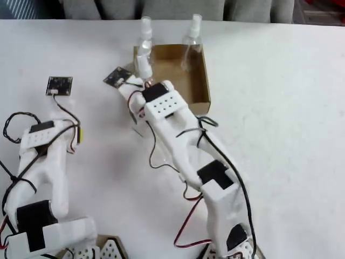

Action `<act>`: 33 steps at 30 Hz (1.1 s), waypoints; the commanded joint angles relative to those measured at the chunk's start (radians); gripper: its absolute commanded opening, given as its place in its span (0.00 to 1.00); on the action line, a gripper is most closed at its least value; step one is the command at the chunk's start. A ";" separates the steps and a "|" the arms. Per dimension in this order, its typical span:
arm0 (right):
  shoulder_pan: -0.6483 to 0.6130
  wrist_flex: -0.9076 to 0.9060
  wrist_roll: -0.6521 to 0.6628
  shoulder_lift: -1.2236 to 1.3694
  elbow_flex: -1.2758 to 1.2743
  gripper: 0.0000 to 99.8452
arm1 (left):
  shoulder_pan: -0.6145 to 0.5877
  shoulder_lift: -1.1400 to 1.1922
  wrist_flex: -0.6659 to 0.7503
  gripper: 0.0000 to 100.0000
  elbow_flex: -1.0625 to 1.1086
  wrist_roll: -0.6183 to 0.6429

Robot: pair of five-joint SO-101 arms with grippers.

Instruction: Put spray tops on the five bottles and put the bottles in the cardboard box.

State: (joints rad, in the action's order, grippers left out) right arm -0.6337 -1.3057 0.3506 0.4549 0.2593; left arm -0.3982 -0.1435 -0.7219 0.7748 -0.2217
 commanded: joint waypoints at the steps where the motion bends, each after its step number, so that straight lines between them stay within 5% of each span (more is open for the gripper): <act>1: 0.005 -0.007 0.012 0.019 0.040 0.27 | -0.010 -0.002 0.028 0.02 -0.054 0.008; 5: -0.013 -0.005 0.017 0.068 0.043 0.34 | -0.010 -0.002 0.028 0.02 -0.054 0.006; 18: -0.013 0.008 0.006 0.087 0.040 0.34 | -0.010 -0.002 0.026 0.02 -0.054 0.003; 24: 0.008 0.008 -0.149 0.084 0.043 0.34 | -0.010 -0.002 0.026 0.02 -0.054 0.003; 33: 0.038 0.036 -0.161 0.088 0.035 0.34 | -0.010 -0.002 0.025 0.02 -0.054 0.003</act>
State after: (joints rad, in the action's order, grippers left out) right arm -0.6137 -1.2935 0.1987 0.5547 0.2654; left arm -0.3982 -0.1435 -0.7219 0.7748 -0.2217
